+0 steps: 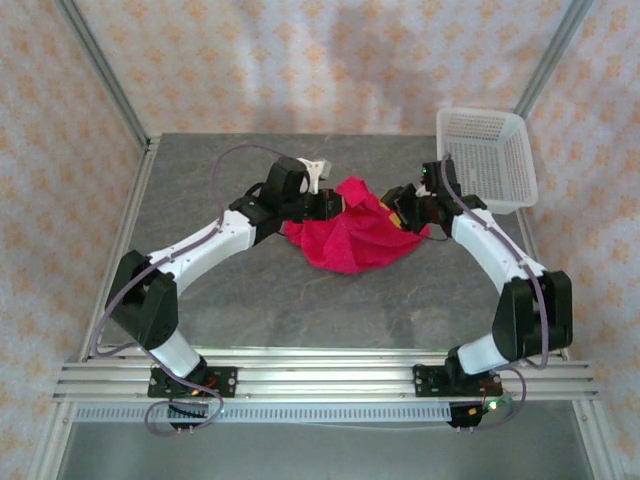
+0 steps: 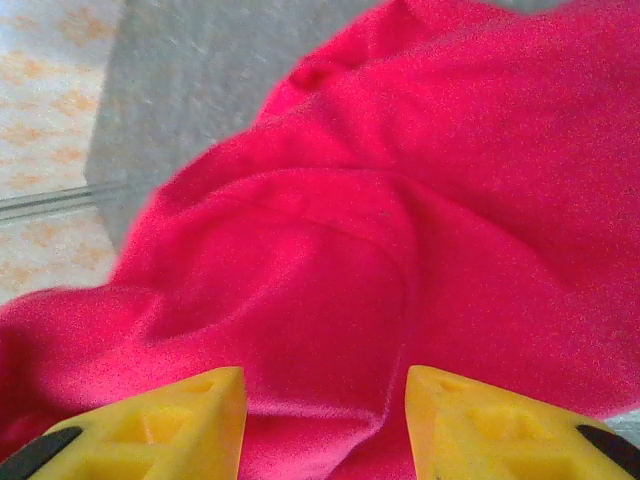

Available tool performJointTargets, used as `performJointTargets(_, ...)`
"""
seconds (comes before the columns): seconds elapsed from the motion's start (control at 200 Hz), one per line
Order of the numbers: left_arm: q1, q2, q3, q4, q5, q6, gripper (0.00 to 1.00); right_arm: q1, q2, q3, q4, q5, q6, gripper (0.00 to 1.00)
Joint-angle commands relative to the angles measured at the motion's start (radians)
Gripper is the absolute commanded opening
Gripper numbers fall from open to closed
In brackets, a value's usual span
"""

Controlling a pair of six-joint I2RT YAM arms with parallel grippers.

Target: Fold the inside-out t-shirt

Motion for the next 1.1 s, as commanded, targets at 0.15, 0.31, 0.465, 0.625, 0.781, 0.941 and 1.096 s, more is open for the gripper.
performJointTargets(0.15, 0.000, -0.029, -0.046, 0.065, 0.045, -0.049, 0.00, 0.035, 0.151, 0.045, 0.204, -0.014, 0.088, 0.20)
performJointTargets(0.31, 0.072, -0.098, -0.144, 0.062, 0.047, -0.071, 0.00, -0.070, 0.194, 0.070, 0.081, 0.017, -0.005, 0.00)
performJointTargets(0.465, 0.128, -0.099, -0.236, 0.099, 0.046, -0.116, 0.00, -0.103, 0.131, -0.004, -0.001, 0.037, -0.112, 0.00)
performJointTargets(0.625, 0.101, -0.013, -0.231, 0.113, 0.051, -0.119, 0.39, 0.007, 0.089, -0.096, 0.056, 0.017, -0.098, 0.00)
performJointTargets(0.781, 0.051, -0.047, -0.177, -0.022, -0.071, -0.024, 0.87, 0.100, 0.068, -0.095, 0.032, 0.059, -0.118, 0.00)
performJointTargets(0.941, 0.016, -0.037, -0.113, -0.117, -0.088, 0.037, 0.86, 0.110, 0.056, -0.082, 0.024, 0.063, -0.115, 0.00)
performJointTargets(1.096, -0.043, -0.041, -0.133, -0.177, -0.109, 0.089, 0.72, 0.111, 0.054, -0.054, 0.014, 0.061, -0.106, 0.00)
